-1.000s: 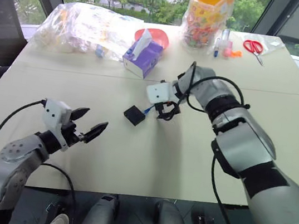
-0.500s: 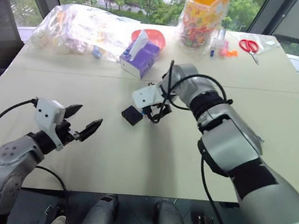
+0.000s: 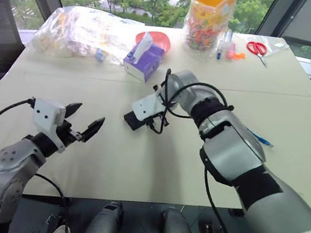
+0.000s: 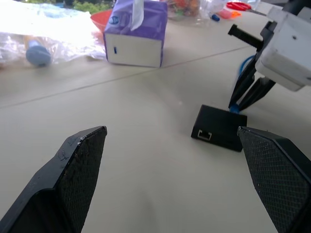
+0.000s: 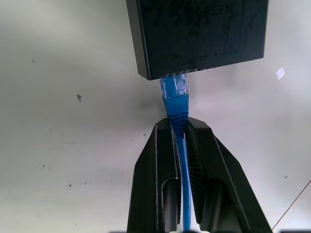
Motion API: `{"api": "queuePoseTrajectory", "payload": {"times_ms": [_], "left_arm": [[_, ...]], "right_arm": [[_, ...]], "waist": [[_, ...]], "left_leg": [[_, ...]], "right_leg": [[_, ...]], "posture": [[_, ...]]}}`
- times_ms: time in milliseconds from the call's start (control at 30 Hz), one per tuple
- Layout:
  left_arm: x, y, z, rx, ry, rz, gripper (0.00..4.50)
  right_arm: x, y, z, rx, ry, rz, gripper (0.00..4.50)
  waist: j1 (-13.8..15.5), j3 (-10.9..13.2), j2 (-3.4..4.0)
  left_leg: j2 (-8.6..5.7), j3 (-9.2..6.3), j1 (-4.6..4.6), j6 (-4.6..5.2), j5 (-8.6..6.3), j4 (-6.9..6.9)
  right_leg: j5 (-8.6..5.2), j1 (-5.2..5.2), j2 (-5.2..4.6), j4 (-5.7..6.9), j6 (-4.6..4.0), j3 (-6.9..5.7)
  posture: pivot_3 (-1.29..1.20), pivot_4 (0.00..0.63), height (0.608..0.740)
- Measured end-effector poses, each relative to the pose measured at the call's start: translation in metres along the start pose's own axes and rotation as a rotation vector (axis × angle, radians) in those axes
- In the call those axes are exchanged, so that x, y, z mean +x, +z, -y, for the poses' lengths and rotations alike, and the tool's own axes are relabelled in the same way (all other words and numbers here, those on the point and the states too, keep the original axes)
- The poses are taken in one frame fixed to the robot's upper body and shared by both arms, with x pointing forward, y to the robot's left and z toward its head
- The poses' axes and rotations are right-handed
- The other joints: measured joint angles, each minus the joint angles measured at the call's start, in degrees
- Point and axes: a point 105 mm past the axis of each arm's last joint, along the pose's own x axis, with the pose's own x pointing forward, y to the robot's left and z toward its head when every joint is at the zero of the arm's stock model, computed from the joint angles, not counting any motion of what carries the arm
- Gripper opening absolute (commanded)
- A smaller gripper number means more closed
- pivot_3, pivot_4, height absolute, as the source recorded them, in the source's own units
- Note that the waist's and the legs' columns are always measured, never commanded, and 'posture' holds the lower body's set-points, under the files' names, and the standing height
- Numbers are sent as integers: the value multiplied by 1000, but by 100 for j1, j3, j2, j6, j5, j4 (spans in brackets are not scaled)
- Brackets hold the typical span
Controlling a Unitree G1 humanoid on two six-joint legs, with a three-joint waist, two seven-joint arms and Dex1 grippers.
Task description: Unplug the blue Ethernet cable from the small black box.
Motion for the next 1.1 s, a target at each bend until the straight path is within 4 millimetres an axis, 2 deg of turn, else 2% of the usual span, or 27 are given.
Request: {"api": "queuePoseTrajectory", "payload": {"times_ms": [100, 200, 267, 367, 433, 533, 600, 800, 1100], "left_arm": [[7, 6, -1, -37, -5, 26, 4500], [20, 13, 1, -129, -36, 54, 4500], [29, 20, 5, -180, -78, 72, 4500], [45, 25, 14, -253, -165, 63, 4500], [53, 24, 20, -282, -214, 40, 4500], [64, 31, 27, -300, -279, 36, 4500], [69, 36, 32, -317, -326, 37, 4500], [70, 28, 42, -328, -437, -48, 4500], [75, 35, 44, -317, -471, -35, 4500]], "right_arm": [[-11, -5, 5, 15, -118, 102, 90], [-24, -9, 15, 40, -363, 241, 90], [-32, -19, 15, 36, -531, 262, 90], [-40, -49, -6, 7, -764, 190, 90], [-36, -55, -23, -2, -857, 154, 90], [-24, -45, -43, 5, -945, 140, 90], [-27, -33, -46, -15, -1027, 124, 90], [-65, -16, -25, -74, -1265, 63, 90], [-63, -14, -31, -78, -1261, 49, 90]], "waist": [[10, 0, -1], [16, 0, -4], [32, 0, -5], [127, -2, -9], [133, -2, -10], [73, -2, -10], [53, -1, -10], [64, -2, -14], [145, 2, -22]], "left_leg": [[-1, 1, -1, 0, 0, -1], [0, -1, -1, 0, 1, 1], [-1, 1, -1, -1, 1, 3], [-3, 7, -1, -2, 2, 8], [-3, 9, -1, -2, 3, 9], [-1, 21, -1, -1, 3, 8], [-1, 27, -1, -1, 3, 11], [-1, 37, 0, 0, 3, 26], [-1, 39, 0, 0, 3, 28]], "right_leg": [[0, 3, -1, -3, 2, 1], [1, 6, -1, -2, 3, 0], [1, 7, -1, -2, 3, 1], [1, 8, -2, -3, 4, 9], [1, 6, -2, -2, 4, 12], [1, -4, 0, 3, 4, 26], [1, -4, 0, 3, 5, 32], [1, 4, 1, 0, 5, 42], [0, 6, 0, -6, 3, 44]], "posture": [[0, 150, 726], [0, 150, 726], [0, 150, 726], [0, 150, 726], [0, 150, 726], [0, 150, 726], [0, 150, 726], [0, 150, 726], [0, 150, 726]]}}
